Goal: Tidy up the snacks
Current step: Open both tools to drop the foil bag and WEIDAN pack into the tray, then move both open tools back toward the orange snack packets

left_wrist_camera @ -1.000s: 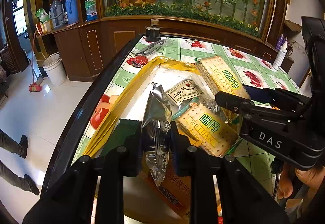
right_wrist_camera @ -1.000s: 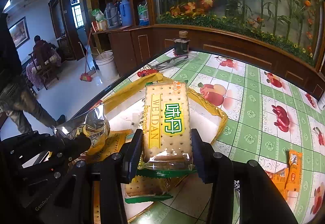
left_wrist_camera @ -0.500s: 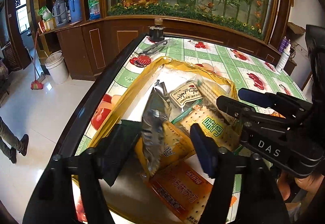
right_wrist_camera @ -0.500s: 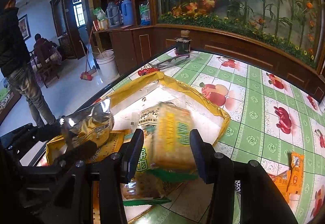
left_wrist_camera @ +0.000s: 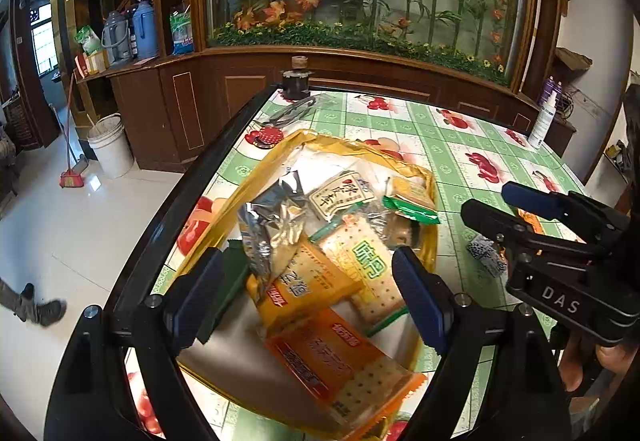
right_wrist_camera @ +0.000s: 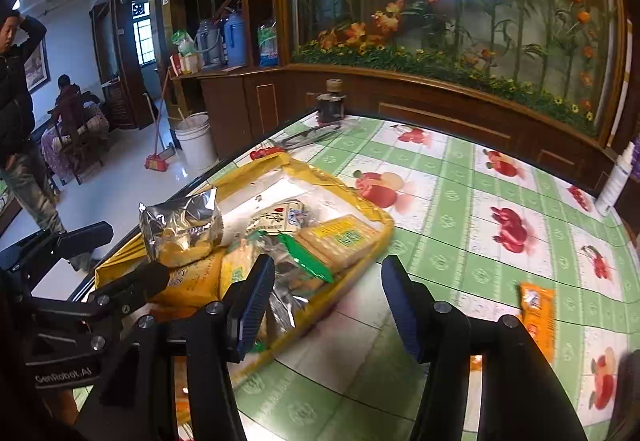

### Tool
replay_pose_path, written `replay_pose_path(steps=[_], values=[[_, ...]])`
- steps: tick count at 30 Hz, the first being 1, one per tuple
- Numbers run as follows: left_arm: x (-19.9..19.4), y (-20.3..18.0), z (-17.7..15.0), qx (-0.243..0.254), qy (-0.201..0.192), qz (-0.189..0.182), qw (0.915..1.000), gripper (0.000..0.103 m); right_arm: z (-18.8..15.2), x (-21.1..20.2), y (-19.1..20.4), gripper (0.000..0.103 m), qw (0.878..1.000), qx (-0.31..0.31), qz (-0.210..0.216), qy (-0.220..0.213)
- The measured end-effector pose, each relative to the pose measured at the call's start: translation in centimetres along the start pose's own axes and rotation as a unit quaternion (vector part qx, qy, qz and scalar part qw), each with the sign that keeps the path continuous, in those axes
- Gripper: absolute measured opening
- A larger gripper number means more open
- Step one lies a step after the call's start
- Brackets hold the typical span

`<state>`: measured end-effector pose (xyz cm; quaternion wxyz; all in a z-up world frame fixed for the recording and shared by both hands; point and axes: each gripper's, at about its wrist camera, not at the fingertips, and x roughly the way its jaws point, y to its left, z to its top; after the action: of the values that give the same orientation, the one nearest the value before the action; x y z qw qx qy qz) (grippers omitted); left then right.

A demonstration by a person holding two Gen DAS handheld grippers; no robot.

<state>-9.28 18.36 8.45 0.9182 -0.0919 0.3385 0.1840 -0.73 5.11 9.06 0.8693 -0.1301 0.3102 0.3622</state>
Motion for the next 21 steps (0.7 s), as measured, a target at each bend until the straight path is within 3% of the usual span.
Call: replay_pose_path(steps=[2, 7, 21], values=[[-0.4, -0.6, -0.1, 0.003, -0.002, -0.003, 1.0, 0.086, -0.4, -1.1, -0.5, 0.068, 1.0, 0.001, -0.011, -0.005], [-1.3, -2.0, -0.3, 0.009, -0.01, -0.005, 0.9999, 0.086, -1.5, -4.0, -1.8, 0.078, 0.999, 0.002, -0.032, -0.023], [-2.4, -10.4, -0.5, 0.066, -0.014, -0.047, 0.9966, 0.086, -5.5, -9.0, -9.2, 0.08, 0.993, 0.044, -0.109, -0.023]])
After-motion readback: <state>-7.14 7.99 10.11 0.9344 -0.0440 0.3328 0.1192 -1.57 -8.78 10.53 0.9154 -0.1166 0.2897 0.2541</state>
